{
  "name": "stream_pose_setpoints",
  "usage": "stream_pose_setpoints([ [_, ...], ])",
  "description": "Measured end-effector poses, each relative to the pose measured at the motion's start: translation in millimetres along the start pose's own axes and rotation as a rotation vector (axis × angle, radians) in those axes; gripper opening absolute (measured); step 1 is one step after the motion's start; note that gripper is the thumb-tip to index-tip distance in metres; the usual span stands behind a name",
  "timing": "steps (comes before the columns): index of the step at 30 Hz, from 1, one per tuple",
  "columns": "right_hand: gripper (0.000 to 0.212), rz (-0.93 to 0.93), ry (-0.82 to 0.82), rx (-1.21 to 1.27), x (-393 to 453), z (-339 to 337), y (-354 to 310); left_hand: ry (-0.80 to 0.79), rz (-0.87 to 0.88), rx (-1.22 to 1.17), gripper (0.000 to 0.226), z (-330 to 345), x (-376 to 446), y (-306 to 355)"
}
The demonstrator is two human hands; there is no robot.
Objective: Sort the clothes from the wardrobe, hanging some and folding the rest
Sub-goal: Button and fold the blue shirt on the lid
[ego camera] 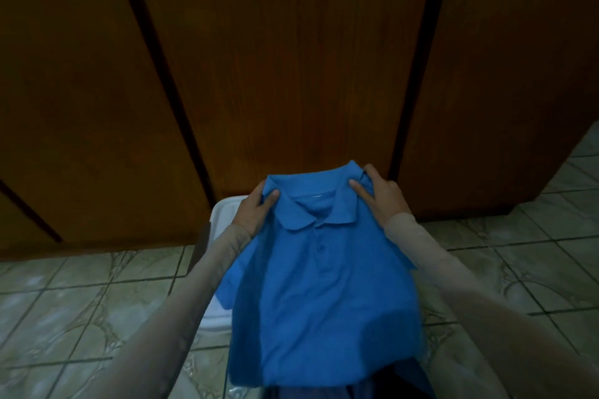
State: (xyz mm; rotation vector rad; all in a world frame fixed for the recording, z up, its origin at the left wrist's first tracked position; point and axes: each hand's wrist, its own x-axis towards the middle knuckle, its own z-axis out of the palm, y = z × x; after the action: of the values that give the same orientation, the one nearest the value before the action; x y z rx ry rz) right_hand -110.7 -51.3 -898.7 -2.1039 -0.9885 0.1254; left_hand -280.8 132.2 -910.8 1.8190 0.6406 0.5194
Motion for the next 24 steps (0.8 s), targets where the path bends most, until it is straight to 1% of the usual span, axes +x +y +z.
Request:
stream_pose_setpoints([
  [3,0.042,-0.074,0.097,-0.170,-4,-18,-15,0.133,0.164,0.145,0.045,-7,-6,26],
  [5,0.049,-0.122,0.174,-0.256,-7,-28,-24,0.185,0.210,0.167,0.056,-11,-6,37],
  [6,0.049,-0.124,0.187,-0.233,-8,-32,-28,0.206,0.215,0.155,0.056,-13,-7,41],
  [8,0.044,-0.037,0.155,-0.045,-7,-37,-34,0.227,0.197,0.125,0.052,-12,-10,49],
  [10,0.037,0.067,0.057,0.215,-2,-40,-37,0.219,0.209,0.104,0.045,-11,-11,50],
  [11,0.037,0.106,-0.006,0.315,0,-40,-39,0.212,0.222,0.094,0.038,-11,-14,50],
  [13,0.036,0.168,-0.108,0.407,-1,-40,-43,0.195,0.218,0.088,0.027,-10,-18,48],
  [15,0.028,0.156,-0.104,0.419,-2,-35,-41,0.193,0.201,0.079,0.032,-9,-18,45],
  [17,0.022,0.104,-0.023,0.395,-5,-30,-39,0.187,0.199,0.113,0.035,-9,-18,40],
  [20,0.025,0.039,0.047,0.249,-6,-19,-30,0.180,0.158,0.194,0.046,-8,-15,33],
  [22,0.031,0.039,0.033,0.099,-1,-13,-22,0.144,0.101,0.239,0.050,-6,-9,28],
  [24,0.043,0.096,-0.038,-0.062,7,-9,-12,0.015,-0.012,0.213,0.047,-5,-3,22],
])
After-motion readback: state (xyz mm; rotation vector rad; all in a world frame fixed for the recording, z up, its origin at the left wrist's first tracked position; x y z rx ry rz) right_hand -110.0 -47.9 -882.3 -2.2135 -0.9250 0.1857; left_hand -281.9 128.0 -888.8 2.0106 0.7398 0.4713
